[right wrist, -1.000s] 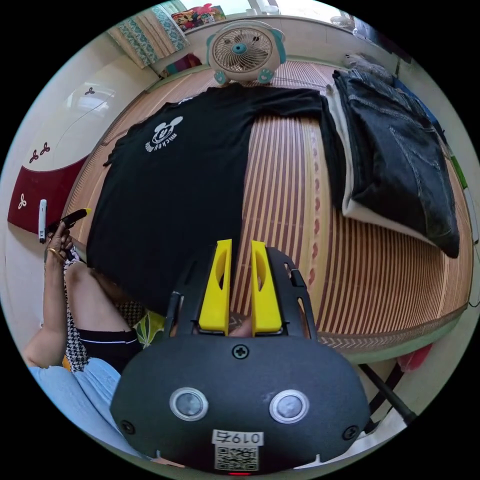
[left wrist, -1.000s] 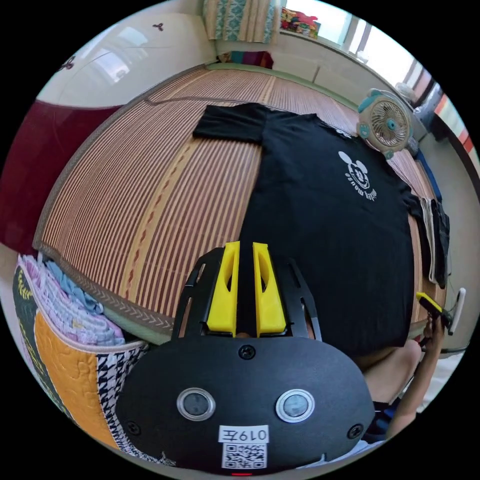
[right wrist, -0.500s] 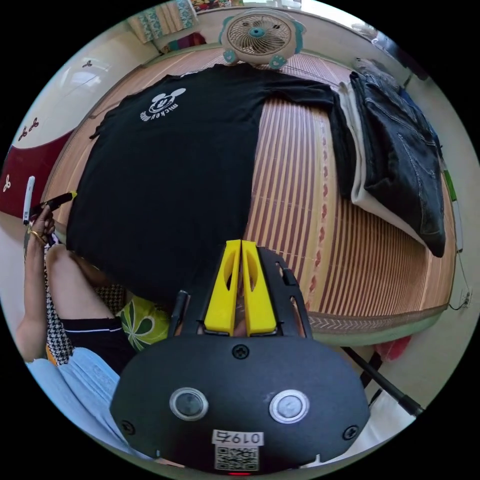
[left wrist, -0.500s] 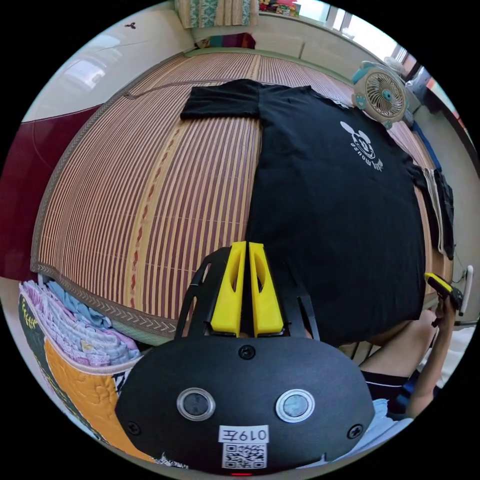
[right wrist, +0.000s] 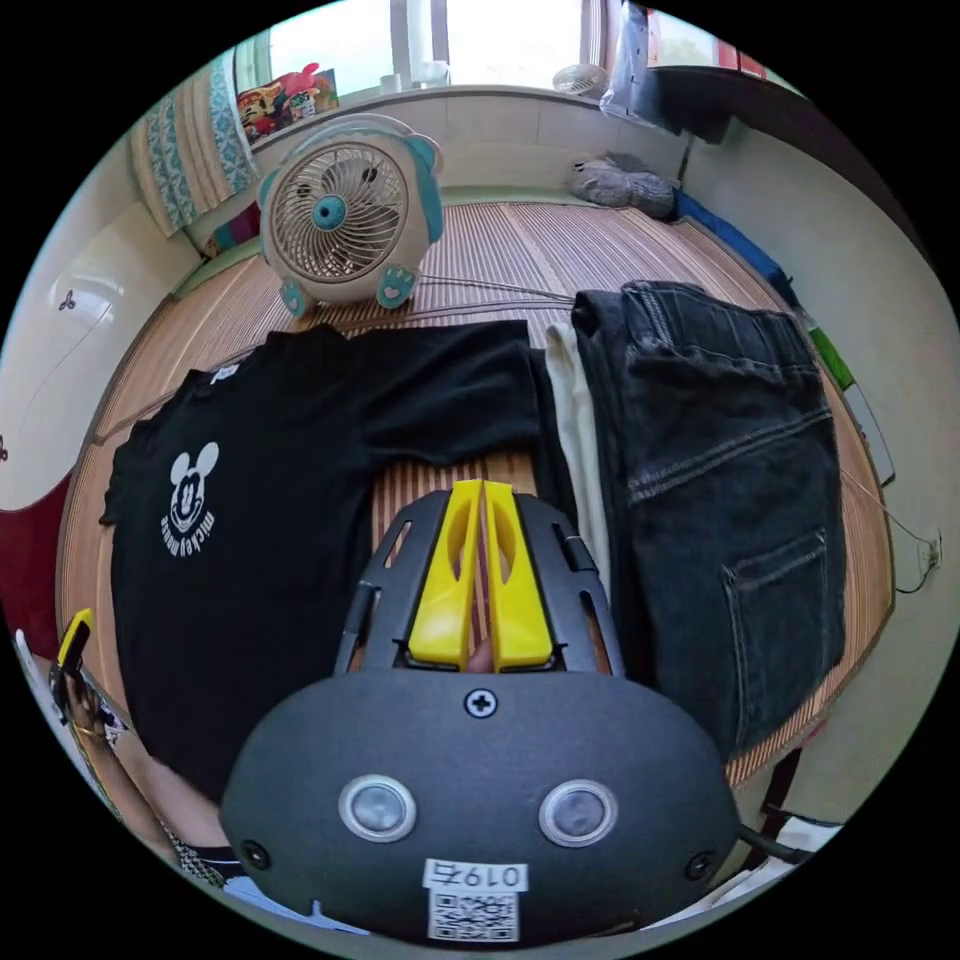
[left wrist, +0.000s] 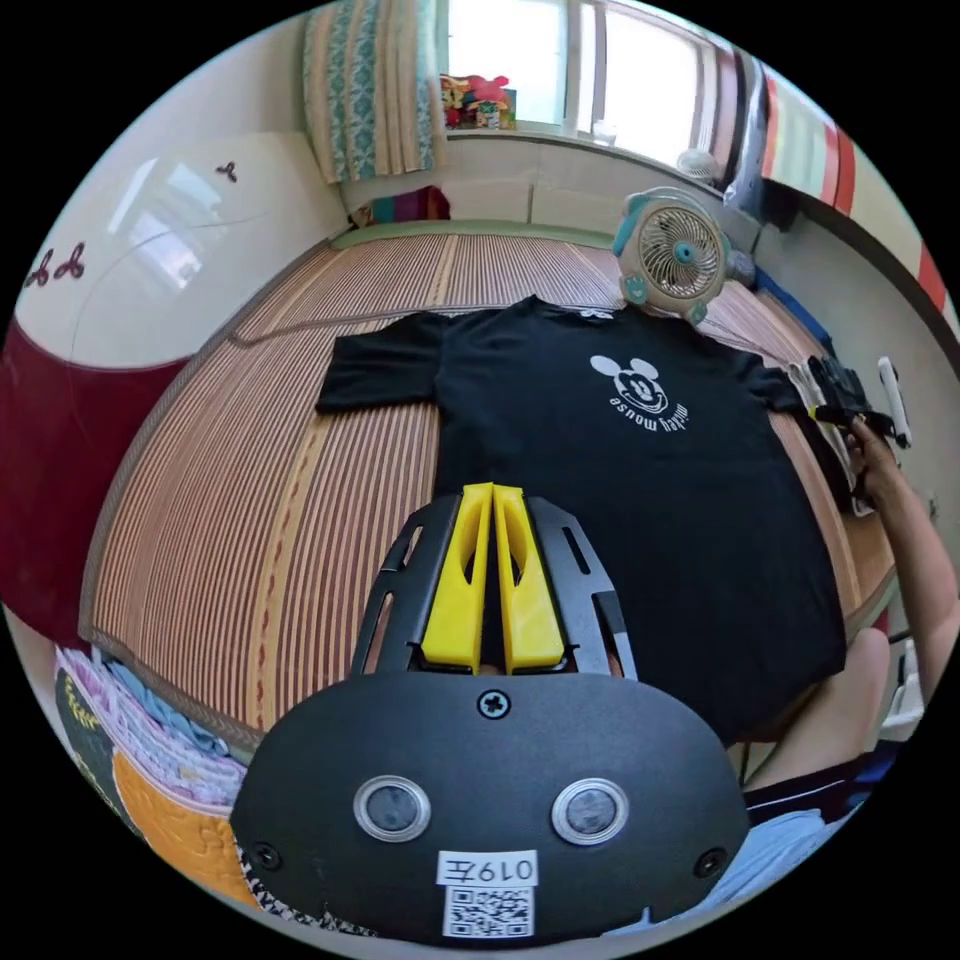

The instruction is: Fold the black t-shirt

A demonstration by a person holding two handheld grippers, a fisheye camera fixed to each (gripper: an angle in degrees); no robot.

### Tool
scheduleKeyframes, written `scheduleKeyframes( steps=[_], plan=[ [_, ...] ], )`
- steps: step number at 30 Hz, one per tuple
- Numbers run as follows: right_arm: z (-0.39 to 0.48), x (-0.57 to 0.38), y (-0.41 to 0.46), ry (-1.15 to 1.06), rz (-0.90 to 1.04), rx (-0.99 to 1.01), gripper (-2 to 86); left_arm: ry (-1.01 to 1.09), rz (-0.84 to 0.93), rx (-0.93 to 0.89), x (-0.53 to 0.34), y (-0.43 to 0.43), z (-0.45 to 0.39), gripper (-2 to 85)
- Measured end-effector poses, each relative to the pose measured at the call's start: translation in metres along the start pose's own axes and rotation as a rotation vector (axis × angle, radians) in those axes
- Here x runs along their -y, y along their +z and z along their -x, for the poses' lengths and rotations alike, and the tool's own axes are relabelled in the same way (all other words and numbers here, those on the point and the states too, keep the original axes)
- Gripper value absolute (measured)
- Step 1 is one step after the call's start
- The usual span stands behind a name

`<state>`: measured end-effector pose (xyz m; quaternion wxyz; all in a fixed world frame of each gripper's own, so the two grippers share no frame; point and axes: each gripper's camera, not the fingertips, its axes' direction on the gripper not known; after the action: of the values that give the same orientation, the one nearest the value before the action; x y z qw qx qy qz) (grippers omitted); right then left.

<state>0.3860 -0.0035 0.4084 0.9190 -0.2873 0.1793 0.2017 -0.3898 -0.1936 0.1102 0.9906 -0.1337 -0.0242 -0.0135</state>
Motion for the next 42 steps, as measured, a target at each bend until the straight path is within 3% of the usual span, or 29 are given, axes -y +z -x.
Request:
scheduleKeyframes(
  steps=[6, 12, 17, 20, 26, 32, 42],
  plan=[
    [0.045, 0.015, 0.067, -0.140, 0.094, -0.078, -0.9, -0.090, 0.031, -0.058, 0.031, 0.034, 0.058, 1.1],
    [0.146, 0.004, 0.046, -0.303, -0.138, -0.028, -0.6, -0.191, 0.026, 0.002, 0.052, 0.060, 0.143, 1.0],
    [0.335, 0.028, 0.037, -0.587, -0.281, 0.230, 5.5, -0.296, 0.029, 0.031, 0.078, 0.090, 0.204, 1.1],
    [0.455, 0.051, 0.057, -0.713, -0.247, 0.432, 7.9, -0.324, 0.012, 0.055, 0.088, 0.108, 0.232, 1.4],
    [0.686, 0.083, 0.149, -0.867, -0.106, 0.523, 7.3, -0.396, 0.021, -0.051, 0.082, 0.141, 0.274, 3.3],
    [0.840, 0.072, 0.235, -0.943, 0.034, 0.483, 6.2, -0.383, -0.041, -0.178, 0.094, 0.151, 0.290, 6.3],
    [0.959, 0.023, 0.307, -1.129, 0.028, 0.237, 1.2, -0.352, 0.041, -0.155, 0.110, 0.167, 0.301, 2.8]
  ],
)
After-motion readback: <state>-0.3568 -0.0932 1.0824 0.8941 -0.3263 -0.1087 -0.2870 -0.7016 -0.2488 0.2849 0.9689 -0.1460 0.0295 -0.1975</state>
